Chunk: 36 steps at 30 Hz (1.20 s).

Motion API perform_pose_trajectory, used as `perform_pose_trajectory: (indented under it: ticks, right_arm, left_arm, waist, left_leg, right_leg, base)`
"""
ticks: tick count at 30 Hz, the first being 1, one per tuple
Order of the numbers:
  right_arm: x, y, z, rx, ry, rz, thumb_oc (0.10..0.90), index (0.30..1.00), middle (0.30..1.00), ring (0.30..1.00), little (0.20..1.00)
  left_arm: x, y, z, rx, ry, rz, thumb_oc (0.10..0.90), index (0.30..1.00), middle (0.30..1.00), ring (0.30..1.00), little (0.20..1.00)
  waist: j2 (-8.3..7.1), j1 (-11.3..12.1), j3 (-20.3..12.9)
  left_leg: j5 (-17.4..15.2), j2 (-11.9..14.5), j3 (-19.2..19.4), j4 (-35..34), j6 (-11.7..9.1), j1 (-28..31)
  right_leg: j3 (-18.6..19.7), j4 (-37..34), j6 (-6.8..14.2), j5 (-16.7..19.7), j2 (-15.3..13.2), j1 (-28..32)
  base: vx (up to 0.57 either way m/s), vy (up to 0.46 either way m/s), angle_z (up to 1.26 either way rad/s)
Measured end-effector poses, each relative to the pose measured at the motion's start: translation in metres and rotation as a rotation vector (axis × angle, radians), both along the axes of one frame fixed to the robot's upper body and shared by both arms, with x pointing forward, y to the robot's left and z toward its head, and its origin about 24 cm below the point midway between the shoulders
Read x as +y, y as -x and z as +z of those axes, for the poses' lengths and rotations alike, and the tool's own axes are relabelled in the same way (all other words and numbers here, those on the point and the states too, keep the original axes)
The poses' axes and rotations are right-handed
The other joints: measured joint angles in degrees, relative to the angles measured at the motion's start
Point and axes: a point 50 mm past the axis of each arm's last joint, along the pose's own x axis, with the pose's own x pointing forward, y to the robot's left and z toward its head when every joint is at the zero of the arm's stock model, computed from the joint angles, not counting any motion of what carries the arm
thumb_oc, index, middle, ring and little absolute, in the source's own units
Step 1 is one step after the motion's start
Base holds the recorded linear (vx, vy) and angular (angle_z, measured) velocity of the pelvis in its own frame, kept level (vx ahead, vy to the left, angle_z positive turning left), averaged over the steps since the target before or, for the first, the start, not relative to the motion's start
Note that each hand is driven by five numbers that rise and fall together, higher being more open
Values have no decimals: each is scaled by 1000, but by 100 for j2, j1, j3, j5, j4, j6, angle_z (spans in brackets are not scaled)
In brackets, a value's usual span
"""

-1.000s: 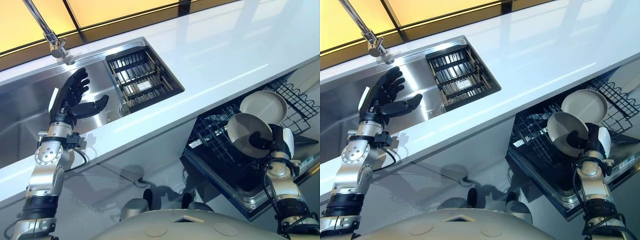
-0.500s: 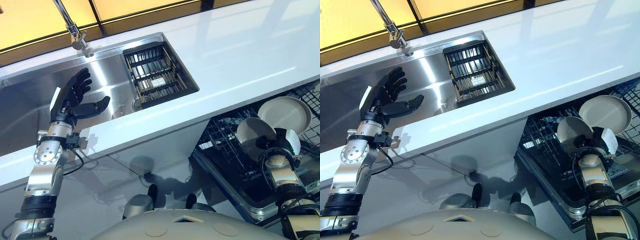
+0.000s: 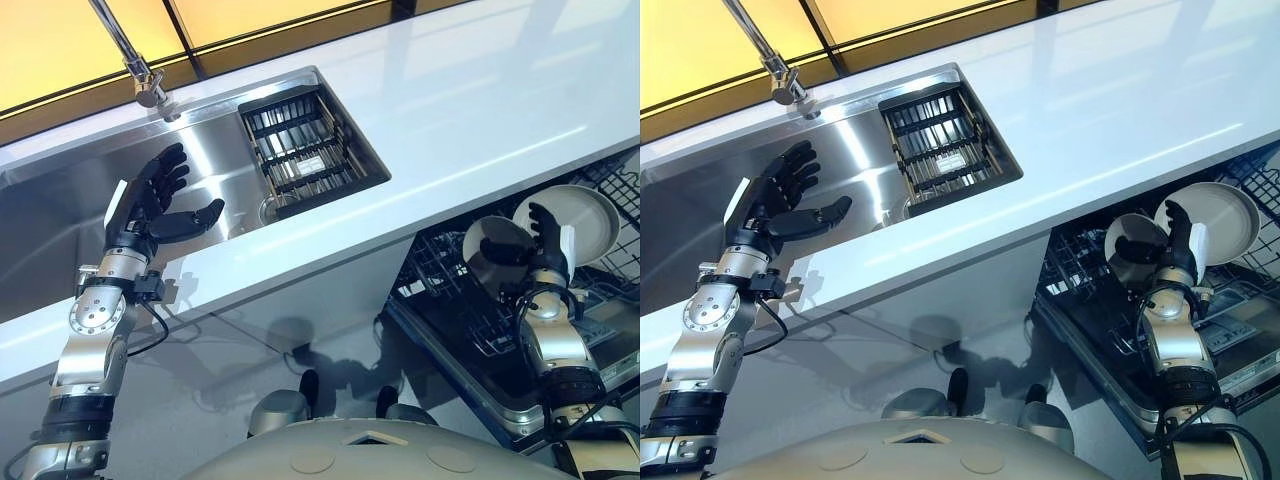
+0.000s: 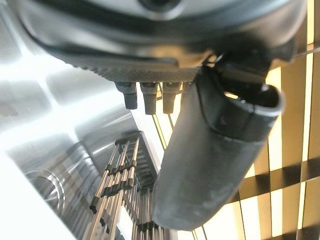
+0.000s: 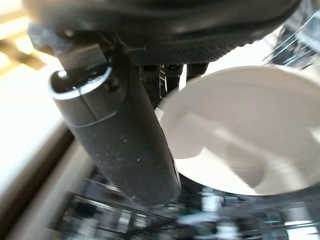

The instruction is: Pick up plates and place into dishwasher.

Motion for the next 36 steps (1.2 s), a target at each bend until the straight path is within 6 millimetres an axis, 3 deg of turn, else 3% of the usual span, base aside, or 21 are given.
perform_pose_trajectory:
  ticks: [7,12,16,27,36]
  right_arm:
    - [-18,13,7,-64,-48,-94,800,900,900,900,900]
    - [-24,28,-1,-52,-57,-152,800,900,900,900,900]
    - [-17,38,-14,-137,-195,-230,800,900,900,900,900]
    - [3,67,-66,-168,-532,-431,800,900,900,900,900]
    - [16,76,-94,-62,-612,-409,800,900,900,900,900]
  left_arm:
    - [0,0,0,2,0,-2,800,900,900,900,900]
    - [1,1,0,2,0,0,800,900,900,900,900]
    - [2,2,-1,7,-1,3,800,900,900,900,900]
    - [3,5,-5,20,-1,12,800,900,900,900,900]
    - [4,6,-6,23,0,26,800,900,900,900,900]
  waist:
    - [-57,-91,19]
    - [-188,-239,3]
    - [-285,-370,-38]
    - [-256,-409,-63]
    - [-105,-379,-174]
  left_leg:
    - [-53,20,151,1,-2,64]
    - [-86,27,308,1,4,81]
    - [-112,45,417,-1,3,96]
    - [-132,48,495,-10,7,84]
    - [-132,46,450,-19,7,39]
  right_leg:
    - [158,1,-20,13,12,-14]
    - [312,2,-6,7,12,-78]
    - [415,2,-14,19,15,-113]
    - [467,2,-17,31,10,-159]
    - [432,2,-17,30,5,-172]
  base:
    - [-24,-16,-12]
    - [-22,-10,-17]
    - [-15,4,-13]
    - [-4,7,-3]
    - [19,9,2]
